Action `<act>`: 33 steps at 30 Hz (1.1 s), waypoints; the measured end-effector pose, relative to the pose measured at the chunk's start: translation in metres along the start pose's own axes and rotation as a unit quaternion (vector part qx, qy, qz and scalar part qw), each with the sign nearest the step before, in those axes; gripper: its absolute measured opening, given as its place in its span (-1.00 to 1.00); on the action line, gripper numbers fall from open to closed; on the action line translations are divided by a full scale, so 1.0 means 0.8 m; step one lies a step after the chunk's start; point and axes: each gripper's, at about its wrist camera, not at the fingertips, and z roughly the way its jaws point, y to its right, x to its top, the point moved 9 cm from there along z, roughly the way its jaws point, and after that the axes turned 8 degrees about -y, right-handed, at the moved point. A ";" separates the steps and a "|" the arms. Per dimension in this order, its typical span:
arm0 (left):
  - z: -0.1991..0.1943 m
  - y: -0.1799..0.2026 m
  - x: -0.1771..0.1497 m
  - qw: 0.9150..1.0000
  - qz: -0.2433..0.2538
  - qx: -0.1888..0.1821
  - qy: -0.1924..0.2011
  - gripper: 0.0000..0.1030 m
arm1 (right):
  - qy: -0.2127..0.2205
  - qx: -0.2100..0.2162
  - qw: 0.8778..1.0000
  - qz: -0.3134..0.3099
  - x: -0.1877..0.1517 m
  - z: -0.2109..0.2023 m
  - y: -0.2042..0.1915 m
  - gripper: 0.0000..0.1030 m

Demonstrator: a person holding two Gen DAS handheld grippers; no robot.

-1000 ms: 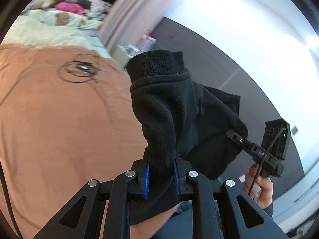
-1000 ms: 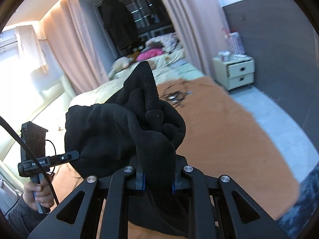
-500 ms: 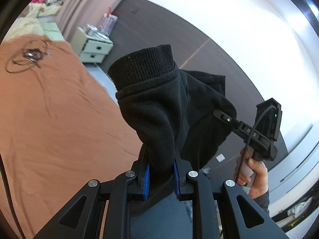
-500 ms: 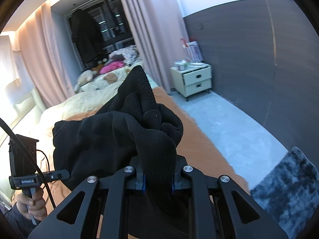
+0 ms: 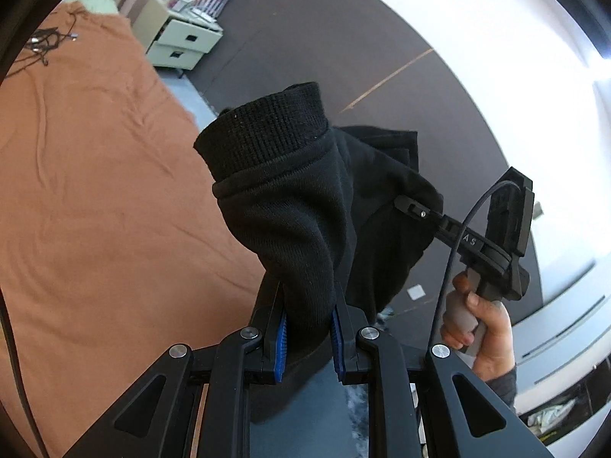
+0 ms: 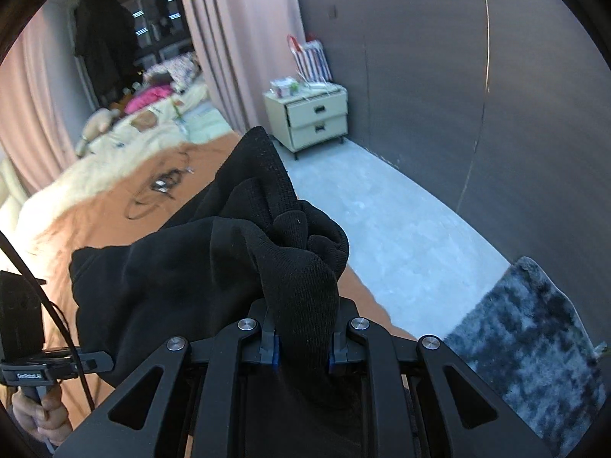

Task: Fold small clothes

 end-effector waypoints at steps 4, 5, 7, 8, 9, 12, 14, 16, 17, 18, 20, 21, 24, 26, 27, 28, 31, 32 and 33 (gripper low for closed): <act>0.019 -0.042 0.024 1.000 -0.010 0.017 0.009 -0.62 | -0.013 -0.012 1.000 0.005 0.036 0.041 -0.009 -0.75; 0.023 -0.054 0.027 0.999 -0.015 0.026 0.014 -0.61 | -0.013 -0.014 1.000 0.006 0.044 0.051 -0.016 -0.75; 0.025 -0.079 0.027 0.999 -0.023 0.044 0.022 -0.56 | -0.013 -0.018 1.000 0.004 0.059 0.070 -0.025 -0.74; 0.026 -0.095 0.030 0.997 -0.030 0.064 0.026 -0.48 | -0.020 -0.031 0.999 0.005 0.066 0.082 -0.035 -0.66; 0.026 -0.109 0.031 0.995 -0.037 0.084 0.030 -0.25 | -0.022 -0.046 0.999 0.008 0.065 0.091 -0.032 -0.58; 0.020 -0.147 0.024 0.991 -0.061 0.115 0.041 0.16 | -0.005 -0.058 0.998 0.034 0.073 0.090 -0.039 0.31; 0.017 -0.160 0.016 0.991 -0.069 0.110 0.035 0.16 | 0.002 -0.048 0.998 0.039 0.074 0.078 -0.050 0.45; 0.015 -0.167 0.010 0.991 -0.072 0.113 0.025 0.16 | -0.010 -0.050 0.998 0.032 0.066 0.068 -0.060 0.45; 0.012 -0.168 0.008 0.991 -0.072 0.113 0.024 0.16 | -0.016 -0.049 0.998 0.030 0.062 0.063 -0.064 0.45; 0.009 -0.168 0.007 0.990 -0.071 0.115 0.023 0.16 | -0.024 -0.045 0.998 0.032 0.059 0.057 -0.069 0.45; 0.001 -0.159 -0.001 0.990 -0.066 0.121 0.019 0.16 | -0.035 -0.036 0.998 0.035 0.049 0.044 -0.070 0.45; -0.002 -0.158 -0.001 0.990 -0.063 0.122 0.017 0.16 | -0.038 -0.037 0.998 0.034 0.046 0.033 -0.075 0.45; -0.023 -0.141 -0.018 0.991 -0.049 0.126 0.017 0.16 | -0.043 -0.029 0.998 0.039 0.038 0.010 -0.074 0.45; -0.033 -0.139 -0.024 0.991 -0.040 0.130 0.017 0.16 | -0.045 -0.027 0.998 0.043 0.032 -0.005 -0.070 0.45; -0.036 -0.136 -0.022 0.991 -0.036 0.131 0.017 0.16 | -0.046 -0.026 0.998 0.043 0.029 -0.017 -0.073 0.45; -0.046 -0.128 -0.027 0.990 -0.029 0.134 0.017 0.17 | -0.044 -0.024 0.998 0.043 0.025 -0.031 -0.078 0.45; -0.075 -0.108 -0.041 0.989 -0.013 0.145 0.020 0.24 | -0.040 -0.022 0.998 0.043 -0.001 -0.050 -0.071 0.54; -0.086 -0.101 -0.046 0.989 -0.008 0.148 0.022 0.32 | -0.037 -0.022 0.998 0.044 -0.014 -0.061 -0.074 0.58; -0.096 -0.096 -0.050 0.988 -0.003 0.152 0.026 0.43 | -0.033 -0.022 0.998 0.043 -0.024 -0.073 -0.077 0.59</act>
